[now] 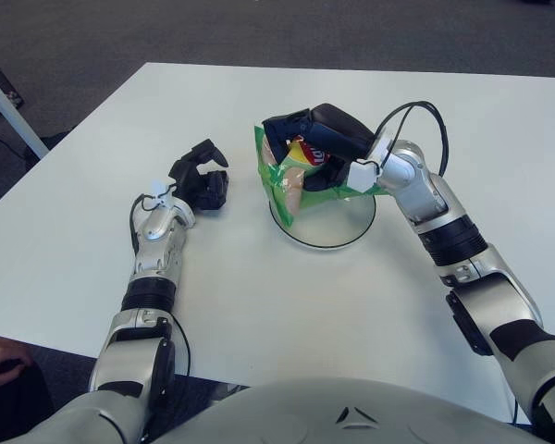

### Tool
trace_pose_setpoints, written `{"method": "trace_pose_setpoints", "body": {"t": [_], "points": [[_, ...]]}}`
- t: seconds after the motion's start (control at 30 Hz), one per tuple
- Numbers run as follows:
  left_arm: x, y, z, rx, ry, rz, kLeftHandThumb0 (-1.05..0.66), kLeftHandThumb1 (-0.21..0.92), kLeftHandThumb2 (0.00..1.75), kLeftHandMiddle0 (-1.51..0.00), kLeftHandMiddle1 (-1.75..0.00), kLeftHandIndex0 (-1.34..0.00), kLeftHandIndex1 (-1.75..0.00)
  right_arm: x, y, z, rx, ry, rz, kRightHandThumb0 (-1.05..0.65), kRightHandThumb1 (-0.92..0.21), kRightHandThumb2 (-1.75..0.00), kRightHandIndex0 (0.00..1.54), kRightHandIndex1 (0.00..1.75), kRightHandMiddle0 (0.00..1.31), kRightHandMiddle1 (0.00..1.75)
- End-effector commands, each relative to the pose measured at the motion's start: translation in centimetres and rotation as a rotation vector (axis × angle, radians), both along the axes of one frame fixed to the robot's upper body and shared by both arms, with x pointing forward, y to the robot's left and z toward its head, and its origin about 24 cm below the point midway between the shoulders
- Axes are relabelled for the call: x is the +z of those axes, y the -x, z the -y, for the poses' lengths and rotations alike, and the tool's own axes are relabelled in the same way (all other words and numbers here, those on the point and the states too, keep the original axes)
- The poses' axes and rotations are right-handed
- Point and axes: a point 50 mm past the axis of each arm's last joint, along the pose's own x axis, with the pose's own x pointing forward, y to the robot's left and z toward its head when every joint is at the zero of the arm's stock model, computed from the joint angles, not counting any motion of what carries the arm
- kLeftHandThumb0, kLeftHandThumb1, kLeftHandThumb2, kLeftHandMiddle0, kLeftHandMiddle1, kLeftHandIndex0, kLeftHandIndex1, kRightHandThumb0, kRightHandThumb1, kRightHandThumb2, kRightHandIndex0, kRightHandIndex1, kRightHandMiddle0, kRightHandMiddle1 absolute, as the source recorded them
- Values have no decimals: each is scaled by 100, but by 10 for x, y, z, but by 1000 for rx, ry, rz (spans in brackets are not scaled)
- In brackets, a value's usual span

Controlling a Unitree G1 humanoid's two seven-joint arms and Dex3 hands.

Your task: Put the snack into the plate.

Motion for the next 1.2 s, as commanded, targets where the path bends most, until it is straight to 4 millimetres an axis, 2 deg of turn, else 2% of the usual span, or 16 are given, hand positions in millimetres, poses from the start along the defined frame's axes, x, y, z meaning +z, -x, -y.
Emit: {"method": "trace_pose_setpoints", "body": {"t": [0.0, 0.27, 0.43, 0.6, 0.67, 0.73, 0.77, 0.8, 0.83, 0.87, 0.9, 0.93, 1.0, 1.1, 1.17], "points": [[-52, 28, 11, -2, 61, -205, -49, 29, 135, -133, -175, -63, -175, 2, 3, 5, -3, -4, -25, 0, 0, -163, 87, 161, 64, 175], [-51, 28, 9, 4, 53, -205, -49, 29, 135, -133, -175, -64, -175, 2, 6, 9, -27, 35, -51, 0, -7, -158, 78, 169, 59, 175], [-51, 28, 9, 2, 55, -207, -49, 28, 136, -133, -175, -65, -175, 2, 7, 11, -40, 52, -66, 0, -7, -158, 76, 174, 64, 168], [-51, 28, 10, -2, 60, -207, -50, 28, 137, -133, -175, -65, -175, 3, 9, 16, -55, 106, -70, 0, -13, -148, 72, 175, 64, 158], [-51, 28, 10, -4, 59, -207, -49, 29, 136, -134, -175, -64, -175, 3, 9, 17, -64, 113, -80, 0, -28, -134, 56, 175, 52, 167], [-51, 28, 10, -5, 60, -207, -49, 29, 135, -134, -175, -64, -175, 2, 8, 18, -67, 124, -88, 0, -37, -124, 48, 175, 45, 170], [-51, 28, 10, -6, 60, -207, -49, 29, 135, -134, -175, -64, -175, 2, 8, 19, -67, 130, -92, 8, -42, -118, 47, 173, 36, 165], [-51, 28, 10, -6, 60, -207, -49, 29, 135, -134, -175, -63, -175, 2, 8, 19, -62, 145, -99, 19, -49, -107, 46, 171, 23, 157], [-51, 28, 10, -6, 61, -207, -49, 29, 135, -134, -175, -63, -175, 1, 8, 19, -57, 155, -103, 22, -54, -97, 44, 169, 19, 151], [-51, 28, 10, -6, 60, -207, -49, 29, 135, -134, -175, -63, -175, 1, 8, 20, -50, 168, -104, 27, -66, -78, 42, 164, 12, 141], [-51, 28, 10, -7, 60, -207, -49, 30, 134, -134, -175, -63, -175, 1, 8, 20, -45, 178, -105, 4, -56, -83, 34, 152, 8, 131], [-51, 28, 9, -6, 59, -208, -49, 30, 134, -134, -175, -63, -175, 1, 8, 21, -35, 194, -102, -11, -46, -91, 28, 144, 5, 124], [-51, 28, 9, -4, 58, -209, -49, 30, 134, -133, -175, -63, -175, 0, 9, 21, -18, 224, -96, -28, -38, -97, 22, 126, 2, 110], [-51, 28, 9, 0, 56, -209, -48, 31, 133, -133, -175, -62, -175, 0, 9, 22, 1, 254, -86, -43, -35, -97, 13, 92, 1, 88], [-51, 28, 9, 1, 56, -210, -48, 31, 132, -133, -175, -62, -175, 0, 9, 22, 8, 264, -82, -47, -35, -96, 11, 80, 0, 80]]}}
